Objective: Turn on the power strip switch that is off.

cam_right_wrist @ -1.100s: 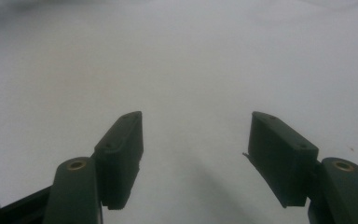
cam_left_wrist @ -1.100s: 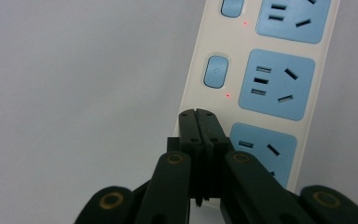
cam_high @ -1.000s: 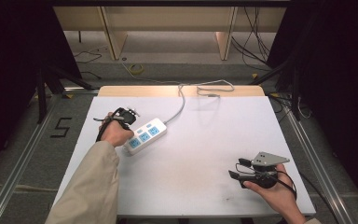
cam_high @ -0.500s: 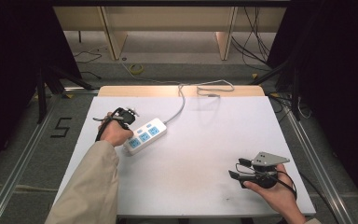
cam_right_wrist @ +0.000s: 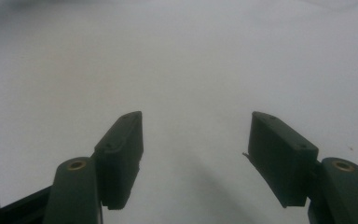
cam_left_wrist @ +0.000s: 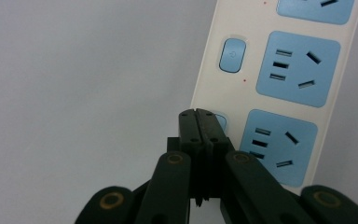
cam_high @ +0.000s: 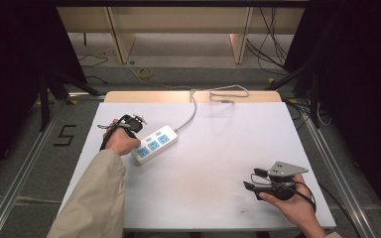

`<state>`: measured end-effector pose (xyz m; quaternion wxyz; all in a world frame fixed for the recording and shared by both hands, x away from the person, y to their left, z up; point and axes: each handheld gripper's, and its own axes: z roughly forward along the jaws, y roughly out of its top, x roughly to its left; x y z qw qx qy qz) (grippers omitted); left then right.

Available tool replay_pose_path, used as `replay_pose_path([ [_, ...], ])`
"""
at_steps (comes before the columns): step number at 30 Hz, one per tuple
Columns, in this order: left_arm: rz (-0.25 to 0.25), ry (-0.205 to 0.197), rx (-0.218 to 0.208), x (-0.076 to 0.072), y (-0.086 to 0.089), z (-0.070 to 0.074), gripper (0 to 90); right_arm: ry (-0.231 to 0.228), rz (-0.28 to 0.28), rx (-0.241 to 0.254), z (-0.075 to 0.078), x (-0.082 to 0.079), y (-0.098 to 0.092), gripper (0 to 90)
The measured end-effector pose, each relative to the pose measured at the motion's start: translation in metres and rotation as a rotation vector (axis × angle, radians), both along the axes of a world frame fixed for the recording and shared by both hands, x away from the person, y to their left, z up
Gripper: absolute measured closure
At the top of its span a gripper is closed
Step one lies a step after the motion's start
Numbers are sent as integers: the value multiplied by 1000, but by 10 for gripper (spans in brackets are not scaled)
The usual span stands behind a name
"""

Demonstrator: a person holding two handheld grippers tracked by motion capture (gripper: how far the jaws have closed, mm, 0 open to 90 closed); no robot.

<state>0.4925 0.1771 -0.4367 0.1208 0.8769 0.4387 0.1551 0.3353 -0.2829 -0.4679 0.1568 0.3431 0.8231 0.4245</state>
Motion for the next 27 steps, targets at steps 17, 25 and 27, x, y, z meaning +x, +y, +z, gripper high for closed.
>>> replay_pose_path([
  [17,-17,-3,-6,1,-9,2,899,0,-1,0,0,0,0,364],
  [25,-14,5,-16,1,-6,2,899,-1,-1,-1,0,0,0,363],
  [27,-14,7,-11,1,-7,2,899,-1,-1,1,0,0,0,362],
])
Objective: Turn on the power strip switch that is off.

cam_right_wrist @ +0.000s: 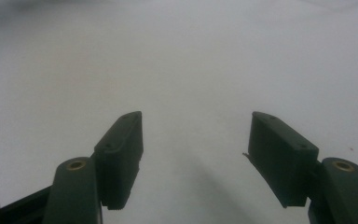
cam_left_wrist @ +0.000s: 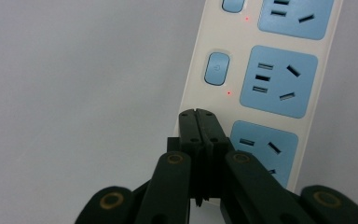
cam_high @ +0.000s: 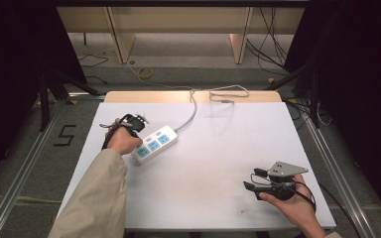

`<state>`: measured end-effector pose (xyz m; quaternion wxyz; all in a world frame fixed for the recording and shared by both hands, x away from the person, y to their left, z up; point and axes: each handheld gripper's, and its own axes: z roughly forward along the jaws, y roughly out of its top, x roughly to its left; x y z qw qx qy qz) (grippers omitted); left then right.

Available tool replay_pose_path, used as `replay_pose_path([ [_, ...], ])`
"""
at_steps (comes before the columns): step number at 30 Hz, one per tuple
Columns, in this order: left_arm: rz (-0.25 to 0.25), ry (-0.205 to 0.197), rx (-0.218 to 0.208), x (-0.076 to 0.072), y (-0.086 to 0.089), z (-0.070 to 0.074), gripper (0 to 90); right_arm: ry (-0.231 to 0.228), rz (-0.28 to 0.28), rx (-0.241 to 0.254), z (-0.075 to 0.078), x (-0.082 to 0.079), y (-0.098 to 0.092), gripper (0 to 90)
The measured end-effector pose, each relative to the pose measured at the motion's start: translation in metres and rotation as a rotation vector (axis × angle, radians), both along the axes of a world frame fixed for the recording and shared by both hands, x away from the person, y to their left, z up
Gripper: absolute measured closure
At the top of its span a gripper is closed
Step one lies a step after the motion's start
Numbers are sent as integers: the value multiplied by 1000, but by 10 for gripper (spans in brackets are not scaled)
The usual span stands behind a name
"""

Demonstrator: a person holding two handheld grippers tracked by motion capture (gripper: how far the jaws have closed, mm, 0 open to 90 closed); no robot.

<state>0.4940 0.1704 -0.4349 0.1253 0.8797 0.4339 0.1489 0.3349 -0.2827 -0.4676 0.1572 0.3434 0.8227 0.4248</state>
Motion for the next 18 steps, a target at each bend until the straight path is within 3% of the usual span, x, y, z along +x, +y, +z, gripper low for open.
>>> replay_pose_path([
  [18,0,-1,16,0,-4,-2,899,-2,2,-1,0,0,0,362],
])
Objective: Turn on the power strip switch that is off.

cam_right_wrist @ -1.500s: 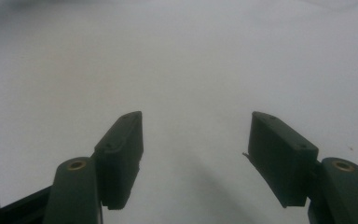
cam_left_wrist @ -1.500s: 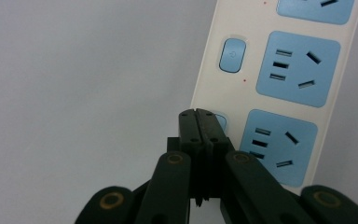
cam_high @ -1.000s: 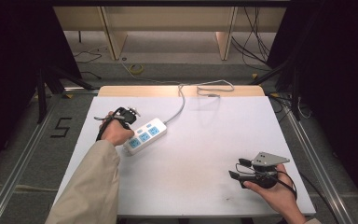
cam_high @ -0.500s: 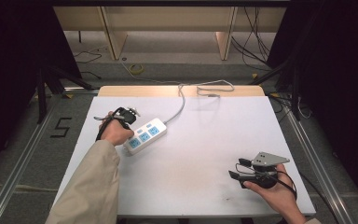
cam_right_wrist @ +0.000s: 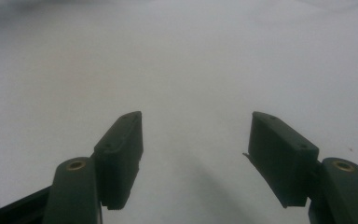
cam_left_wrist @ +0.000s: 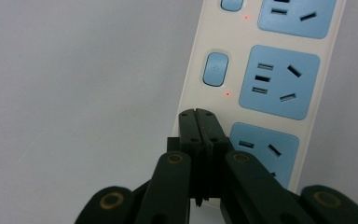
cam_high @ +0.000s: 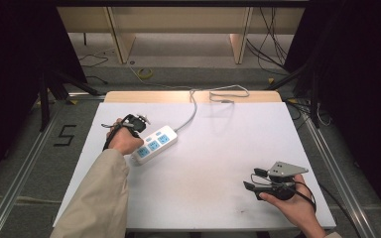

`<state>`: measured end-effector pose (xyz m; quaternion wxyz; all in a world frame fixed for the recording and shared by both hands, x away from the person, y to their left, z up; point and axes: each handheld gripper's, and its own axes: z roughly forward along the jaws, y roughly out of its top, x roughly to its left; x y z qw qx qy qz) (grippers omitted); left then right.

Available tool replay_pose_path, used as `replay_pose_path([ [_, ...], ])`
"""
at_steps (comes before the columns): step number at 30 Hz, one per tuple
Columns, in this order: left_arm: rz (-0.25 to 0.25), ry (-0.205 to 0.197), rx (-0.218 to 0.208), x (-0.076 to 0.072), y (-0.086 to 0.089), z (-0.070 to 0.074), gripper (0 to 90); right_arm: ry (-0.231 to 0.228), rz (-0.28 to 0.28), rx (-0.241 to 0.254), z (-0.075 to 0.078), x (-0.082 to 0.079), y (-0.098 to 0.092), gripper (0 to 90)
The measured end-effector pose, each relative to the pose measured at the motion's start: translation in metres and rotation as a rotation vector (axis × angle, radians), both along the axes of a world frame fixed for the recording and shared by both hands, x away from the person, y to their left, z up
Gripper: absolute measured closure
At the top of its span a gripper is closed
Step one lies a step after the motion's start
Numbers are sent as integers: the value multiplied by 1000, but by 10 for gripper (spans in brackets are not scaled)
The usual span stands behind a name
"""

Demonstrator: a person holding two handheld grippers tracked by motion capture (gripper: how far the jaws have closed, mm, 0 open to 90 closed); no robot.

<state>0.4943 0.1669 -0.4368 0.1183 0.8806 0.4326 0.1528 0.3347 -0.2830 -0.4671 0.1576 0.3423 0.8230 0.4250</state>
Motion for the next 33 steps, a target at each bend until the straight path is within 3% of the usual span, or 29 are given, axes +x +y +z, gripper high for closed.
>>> replay_pose_path([
  [30,0,-7,21,0,-3,-2,900,-2,5,-1,0,-1,1,362],
  [33,-11,-13,53,0,-3,-2,900,-3,5,-2,0,-1,1,361],
])
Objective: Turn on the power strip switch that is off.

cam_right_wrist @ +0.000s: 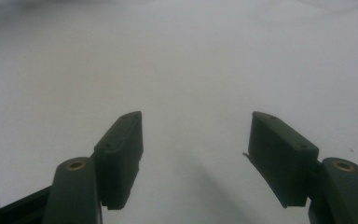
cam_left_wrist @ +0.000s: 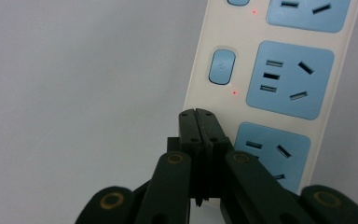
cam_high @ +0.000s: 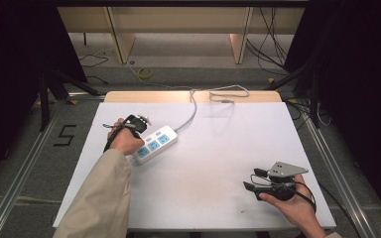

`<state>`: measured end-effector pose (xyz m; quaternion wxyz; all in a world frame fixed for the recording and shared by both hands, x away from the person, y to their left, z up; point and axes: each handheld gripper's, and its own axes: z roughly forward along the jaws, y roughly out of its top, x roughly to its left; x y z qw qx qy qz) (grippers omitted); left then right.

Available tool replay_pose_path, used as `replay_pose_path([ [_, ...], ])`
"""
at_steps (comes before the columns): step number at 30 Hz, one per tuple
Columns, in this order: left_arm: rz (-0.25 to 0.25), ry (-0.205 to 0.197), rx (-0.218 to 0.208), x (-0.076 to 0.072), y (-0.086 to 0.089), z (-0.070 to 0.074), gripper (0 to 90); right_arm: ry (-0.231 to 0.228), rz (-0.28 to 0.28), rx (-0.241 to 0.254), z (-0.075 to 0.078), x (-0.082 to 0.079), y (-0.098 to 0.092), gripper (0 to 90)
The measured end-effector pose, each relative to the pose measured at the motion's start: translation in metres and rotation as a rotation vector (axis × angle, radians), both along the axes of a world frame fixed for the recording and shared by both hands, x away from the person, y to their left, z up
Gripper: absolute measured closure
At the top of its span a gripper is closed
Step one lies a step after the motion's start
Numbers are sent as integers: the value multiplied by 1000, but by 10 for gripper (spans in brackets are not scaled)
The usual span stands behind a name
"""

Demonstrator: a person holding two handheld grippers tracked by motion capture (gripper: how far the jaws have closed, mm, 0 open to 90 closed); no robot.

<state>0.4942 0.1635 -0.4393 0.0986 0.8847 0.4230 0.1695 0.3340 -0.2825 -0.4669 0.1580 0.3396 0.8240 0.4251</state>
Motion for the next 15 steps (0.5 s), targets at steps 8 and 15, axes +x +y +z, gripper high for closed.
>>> replay_pose_path([
  [8,2,3,6,0,-1,0,900,3,1,-4,0,0,1,362],
  [15,0,1,4,0,0,0,899,2,-1,-2,-1,0,1,362],
])
